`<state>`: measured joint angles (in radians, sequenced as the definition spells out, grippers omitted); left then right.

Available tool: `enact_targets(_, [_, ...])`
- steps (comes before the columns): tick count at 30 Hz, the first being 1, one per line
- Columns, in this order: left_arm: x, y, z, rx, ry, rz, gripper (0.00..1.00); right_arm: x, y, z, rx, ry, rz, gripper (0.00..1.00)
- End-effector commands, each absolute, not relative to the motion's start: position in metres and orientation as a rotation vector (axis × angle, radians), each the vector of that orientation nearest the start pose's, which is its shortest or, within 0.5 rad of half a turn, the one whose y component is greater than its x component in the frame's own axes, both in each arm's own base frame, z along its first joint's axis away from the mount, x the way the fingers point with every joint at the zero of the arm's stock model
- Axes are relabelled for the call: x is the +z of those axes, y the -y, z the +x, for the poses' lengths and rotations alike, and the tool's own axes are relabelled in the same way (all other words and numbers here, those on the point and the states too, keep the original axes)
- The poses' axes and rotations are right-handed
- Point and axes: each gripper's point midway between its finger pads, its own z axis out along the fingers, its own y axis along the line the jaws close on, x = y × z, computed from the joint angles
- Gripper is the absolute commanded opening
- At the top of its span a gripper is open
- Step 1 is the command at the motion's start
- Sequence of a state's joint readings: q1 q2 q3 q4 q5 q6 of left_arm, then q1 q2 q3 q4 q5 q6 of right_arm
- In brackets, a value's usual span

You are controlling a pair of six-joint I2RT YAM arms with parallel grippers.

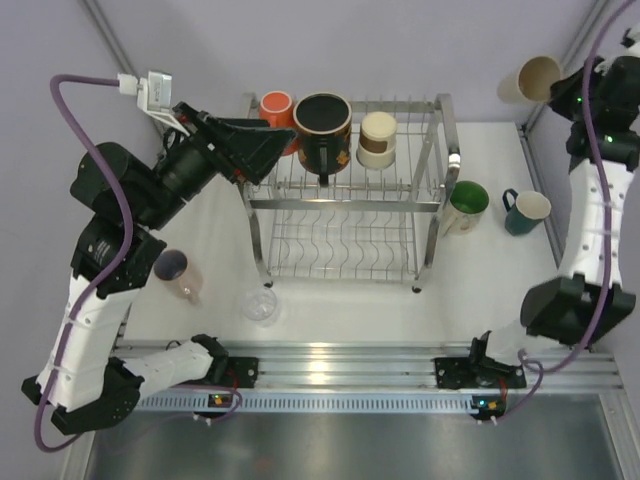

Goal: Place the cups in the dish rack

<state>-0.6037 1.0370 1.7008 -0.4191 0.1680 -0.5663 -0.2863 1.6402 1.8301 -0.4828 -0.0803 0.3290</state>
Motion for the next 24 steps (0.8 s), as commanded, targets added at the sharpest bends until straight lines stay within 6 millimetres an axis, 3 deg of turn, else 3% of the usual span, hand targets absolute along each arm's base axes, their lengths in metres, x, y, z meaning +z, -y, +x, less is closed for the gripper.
enact_targets(1, [0.620,0.216,0.187,-1.279,-1.233,0.210,0.95,0.533,0.063,0.392,0.282,-1.338,0.324,0.00])
enact_targets(2, [0.625,0.220,0.184,-1.332,-1.227,0.208,0.95,0.562,0.047,0.376,0.351,-1.231,0.264,0.00])
enact_targets(5, [0.645,0.234,0.179,-1.438,-1.157,0.259,0.95,0.609,0.004,0.316,0.513,-1.034,0.121,0.00])
enact_targets(8, [0.664,0.241,0.171,-1.568,-1.099,0.268,0.95,0.631,-0.037,0.266,0.698,-0.912,-0.019,0.00])
enact_targets(9, [0.675,0.240,0.164,-1.600,-1.038,0.287,0.95,0.647,-0.048,0.242,0.719,-0.829,-0.084,0.00])
enact_targets(14, [0.684,0.247,0.164,-1.781,-0.980,0.249,0.97,0.667,-0.080,0.187,0.981,-0.713,-0.186,0.00])
enact_targets(16, [0.686,0.250,0.163,-1.846,-0.928,0.256,0.98,0.673,-0.088,0.155,1.100,-0.577,-0.259,0.00])
enact_targets(18, [0.690,0.249,0.159,-1.937,-0.894,0.240,0.98,0.670,-0.093,0.138,1.188,-0.469,-0.300,0.00])
enact_targets(21, [0.698,0.248,0.158,-2.040,-0.801,0.230,0.98,0.674,-0.109,0.125,1.207,-0.445,-0.358,0.00])
enact_targets(22, [0.700,0.250,0.159,-2.061,-0.800,0.226,0.98,0.674,-0.109,0.131,1.171,-0.455,-0.342,0.00])
enact_targets(24, [0.703,0.261,0.164,-2.091,-0.803,0.231,0.98,0.681,-0.113,0.123,1.177,-0.436,-0.343,0.00])
